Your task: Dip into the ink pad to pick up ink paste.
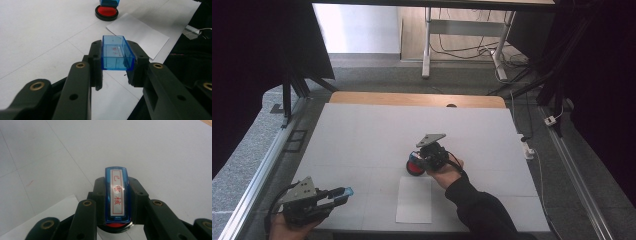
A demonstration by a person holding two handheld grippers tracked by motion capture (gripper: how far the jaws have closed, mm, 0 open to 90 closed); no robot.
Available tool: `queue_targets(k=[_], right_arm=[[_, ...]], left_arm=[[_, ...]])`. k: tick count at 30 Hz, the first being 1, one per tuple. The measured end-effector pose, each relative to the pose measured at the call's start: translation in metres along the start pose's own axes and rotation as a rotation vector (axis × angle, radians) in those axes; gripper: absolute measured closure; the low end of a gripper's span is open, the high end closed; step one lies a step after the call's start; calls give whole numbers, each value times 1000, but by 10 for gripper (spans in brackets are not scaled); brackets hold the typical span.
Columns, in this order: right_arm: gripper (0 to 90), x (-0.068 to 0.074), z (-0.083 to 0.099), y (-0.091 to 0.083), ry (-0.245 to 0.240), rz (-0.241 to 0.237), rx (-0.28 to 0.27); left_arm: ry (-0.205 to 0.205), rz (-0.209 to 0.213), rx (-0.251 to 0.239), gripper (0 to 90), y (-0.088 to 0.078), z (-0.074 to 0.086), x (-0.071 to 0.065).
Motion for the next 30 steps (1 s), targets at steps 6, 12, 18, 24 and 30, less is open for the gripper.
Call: queue_targets(k=[6, 12, 18, 24, 30], right_arm=[[710, -1, 2, 3, 4, 1, 3], [710, -2, 5, 7, 10, -1, 17], [711, -2, 8, 11, 6, -3, 28], [712, -2, 7, 12, 15, 1, 42], [716, -3, 8, 12, 20, -2, 51]], left_arm=[[-1, 1, 1, 679, 0, 0, 0], [-2, 2, 2, 679, 0, 0, 0], [-2, 4, 3, 679, 1, 0, 0], [-2, 6, 5, 679, 1, 0, 0], [-1, 6, 5, 680, 1, 0, -1]])
Point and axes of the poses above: each handheld gripper's, and its own axes: y roughly forward along the jaws, z roughly out of its underside, x roughly to its left, the point moved 8 cm from there along y, roughly forward along the jaws, and after that the axes turned 4 degrees about y, right-handed, at the moved point
